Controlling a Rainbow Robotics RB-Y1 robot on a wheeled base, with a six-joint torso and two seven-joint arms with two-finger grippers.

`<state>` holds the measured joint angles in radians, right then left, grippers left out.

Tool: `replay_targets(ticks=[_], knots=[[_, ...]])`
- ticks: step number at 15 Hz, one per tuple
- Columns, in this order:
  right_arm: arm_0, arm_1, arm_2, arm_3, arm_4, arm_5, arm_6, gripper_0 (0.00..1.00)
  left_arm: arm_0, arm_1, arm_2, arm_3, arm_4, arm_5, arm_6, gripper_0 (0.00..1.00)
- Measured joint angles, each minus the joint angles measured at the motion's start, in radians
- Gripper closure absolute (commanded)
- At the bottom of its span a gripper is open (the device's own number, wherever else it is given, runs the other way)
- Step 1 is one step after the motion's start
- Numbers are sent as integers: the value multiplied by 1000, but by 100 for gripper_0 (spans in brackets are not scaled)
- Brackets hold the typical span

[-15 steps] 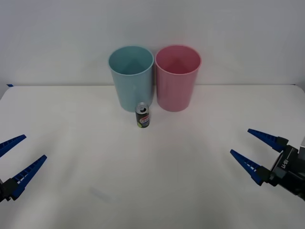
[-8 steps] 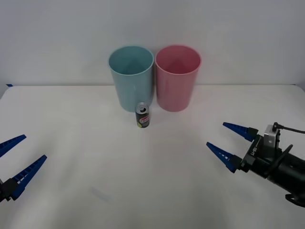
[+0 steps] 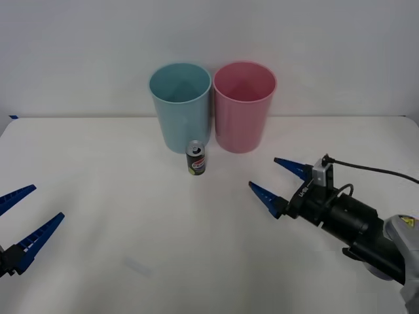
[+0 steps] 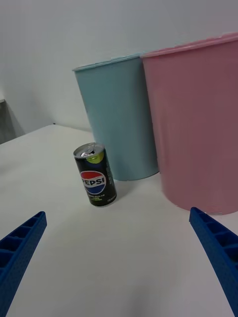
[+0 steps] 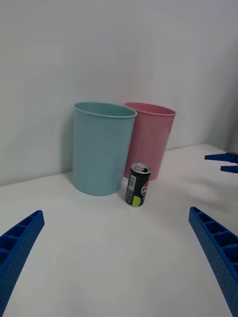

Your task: Grasp the object on the table and drop it into the matching bin: aluminum can to the light blue bin, PET bottle to the pink bin.

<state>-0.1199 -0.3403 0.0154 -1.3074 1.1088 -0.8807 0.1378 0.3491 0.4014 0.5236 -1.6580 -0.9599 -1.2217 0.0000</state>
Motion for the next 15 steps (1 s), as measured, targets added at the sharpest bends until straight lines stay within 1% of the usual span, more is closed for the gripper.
replay_targets(ticks=[4, 6, 10, 15], knots=[[-77, 109, 1, 71, 86, 68, 30, 0, 0, 0, 0, 0, 0, 0, 0, 0], [-105, 157, 2, 106, 115, 97, 45, 0, 0, 0, 0, 0, 0, 0, 0, 0], [-178, 224, 7, 206, 138, 130, 84, 0, 0, 0, 0, 0, 0, 0, 0, 0], [-212, 285, 23, 243, 152, 208, 128, 0, 0, 0, 0, 0, 0, 0, 0, 0]])
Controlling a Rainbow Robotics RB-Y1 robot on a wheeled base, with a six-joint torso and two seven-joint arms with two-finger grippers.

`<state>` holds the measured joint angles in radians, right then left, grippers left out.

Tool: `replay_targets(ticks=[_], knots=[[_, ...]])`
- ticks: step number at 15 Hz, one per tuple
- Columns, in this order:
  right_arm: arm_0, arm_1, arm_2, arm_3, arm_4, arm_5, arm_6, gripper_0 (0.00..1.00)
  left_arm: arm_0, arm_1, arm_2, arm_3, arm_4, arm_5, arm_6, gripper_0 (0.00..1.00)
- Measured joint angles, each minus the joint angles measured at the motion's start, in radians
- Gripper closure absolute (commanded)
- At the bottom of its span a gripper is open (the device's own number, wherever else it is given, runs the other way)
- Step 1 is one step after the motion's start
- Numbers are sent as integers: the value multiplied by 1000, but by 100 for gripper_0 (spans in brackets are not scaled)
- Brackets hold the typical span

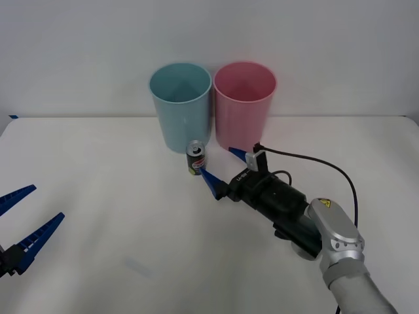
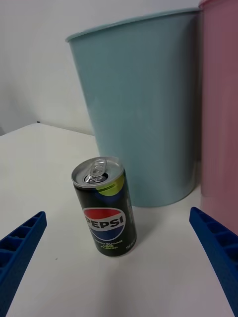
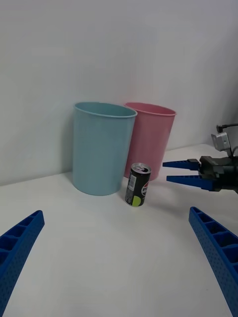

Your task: Grasp the object on the table and drop it into the matching bin: aluminum can to the light blue bin, PET bottle to the pink bin.

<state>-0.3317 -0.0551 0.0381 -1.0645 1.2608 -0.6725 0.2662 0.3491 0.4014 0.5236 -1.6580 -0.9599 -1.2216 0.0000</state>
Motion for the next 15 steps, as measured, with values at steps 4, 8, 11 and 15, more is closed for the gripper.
replay_targets(ticks=[4, 8, 11, 15], knots=[[-92, 71, -42, 117, 43, 51, 47, 0, 0, 0, 0, 0, 0, 0, 0, 0], [-132, 73, -86, 171, 54, 93, 94, 0, 0, 0, 0, 0, 0, 0, 0, 0], [-155, 73, -99, 208, 55, 120, 115, 0, 0, 0, 0, 0, 0, 0, 0, 0], [-155, 73, -72, 209, 33, 128, 137, 0, 0, 0, 0, 0, 0, 0, 0, 0]])
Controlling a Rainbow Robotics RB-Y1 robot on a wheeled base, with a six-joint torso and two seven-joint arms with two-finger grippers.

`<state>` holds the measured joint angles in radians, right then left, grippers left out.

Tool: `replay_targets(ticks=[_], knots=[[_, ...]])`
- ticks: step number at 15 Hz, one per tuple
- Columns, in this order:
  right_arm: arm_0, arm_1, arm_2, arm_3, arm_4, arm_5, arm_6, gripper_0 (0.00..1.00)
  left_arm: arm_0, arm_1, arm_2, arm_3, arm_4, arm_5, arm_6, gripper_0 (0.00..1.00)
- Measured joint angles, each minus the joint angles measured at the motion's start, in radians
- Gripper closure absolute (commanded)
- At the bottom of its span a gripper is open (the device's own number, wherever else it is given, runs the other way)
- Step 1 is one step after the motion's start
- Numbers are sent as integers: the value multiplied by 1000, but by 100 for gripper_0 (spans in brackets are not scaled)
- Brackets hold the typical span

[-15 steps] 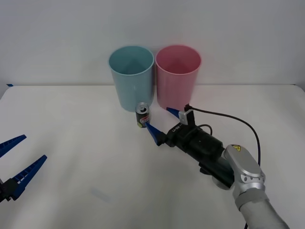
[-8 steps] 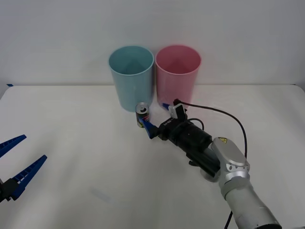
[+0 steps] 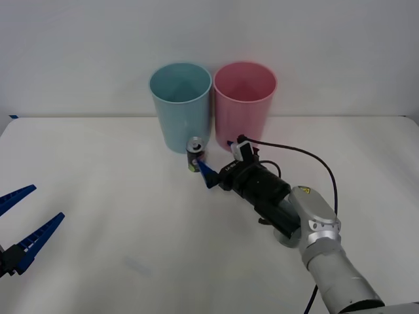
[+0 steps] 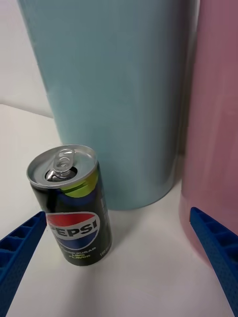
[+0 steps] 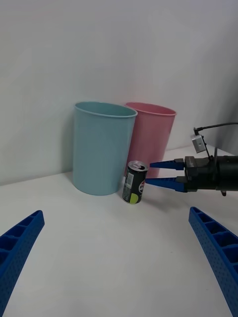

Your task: Grasp the object on the table and drop it into the matching bin: aluminum can to the light blue bin, PET bottle to the pink bin.

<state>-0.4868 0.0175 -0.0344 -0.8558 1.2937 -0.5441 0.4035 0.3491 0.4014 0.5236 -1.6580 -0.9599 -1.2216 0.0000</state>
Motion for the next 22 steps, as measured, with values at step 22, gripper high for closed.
replay_targets(ticks=[22], knots=[[-10, 0, 217, 0, -323, 159, 248, 0, 0, 0, 0, 0, 0, 0, 0, 0]])
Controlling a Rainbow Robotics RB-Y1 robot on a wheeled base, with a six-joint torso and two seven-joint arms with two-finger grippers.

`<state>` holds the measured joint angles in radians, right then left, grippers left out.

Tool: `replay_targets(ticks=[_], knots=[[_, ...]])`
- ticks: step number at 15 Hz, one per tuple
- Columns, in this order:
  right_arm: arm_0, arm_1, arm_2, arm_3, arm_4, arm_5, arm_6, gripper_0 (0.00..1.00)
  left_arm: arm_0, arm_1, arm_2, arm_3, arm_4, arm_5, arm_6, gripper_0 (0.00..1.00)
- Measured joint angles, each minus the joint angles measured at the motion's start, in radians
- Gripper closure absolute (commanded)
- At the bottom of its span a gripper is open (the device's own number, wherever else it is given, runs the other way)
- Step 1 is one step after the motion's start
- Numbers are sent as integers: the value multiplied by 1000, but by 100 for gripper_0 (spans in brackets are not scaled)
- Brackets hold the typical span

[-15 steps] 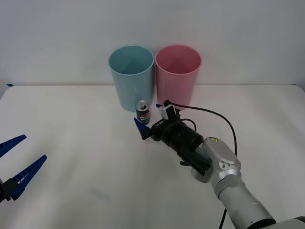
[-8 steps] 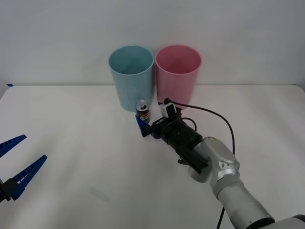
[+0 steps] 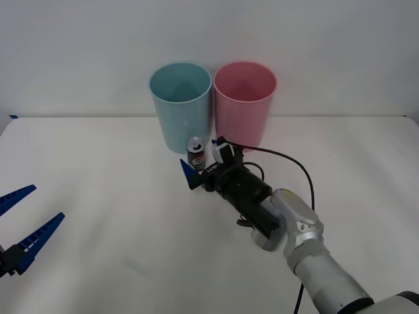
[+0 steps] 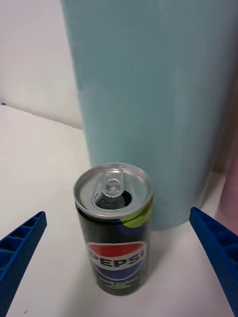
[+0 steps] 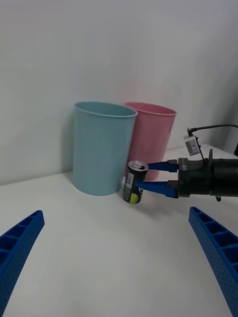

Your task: Grasp the object on the table and drop it into the matching bin: aluminum can to the light blue bin, PET bottle to the pink bin.

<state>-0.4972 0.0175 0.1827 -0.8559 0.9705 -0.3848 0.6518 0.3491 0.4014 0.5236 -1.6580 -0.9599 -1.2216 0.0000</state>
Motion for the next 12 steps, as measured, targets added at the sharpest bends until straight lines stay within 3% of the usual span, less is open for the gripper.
replay_targets(ticks=[4, 12], knots=[[-14, 0, 23, 0, -47, 38, 122, 0, 0, 0, 0, 0, 0, 0, 0, 0], [-18, 0, 49, 0, -63, 72, 125, 0, 0, 0, 0, 0, 0, 0, 0, 0]])
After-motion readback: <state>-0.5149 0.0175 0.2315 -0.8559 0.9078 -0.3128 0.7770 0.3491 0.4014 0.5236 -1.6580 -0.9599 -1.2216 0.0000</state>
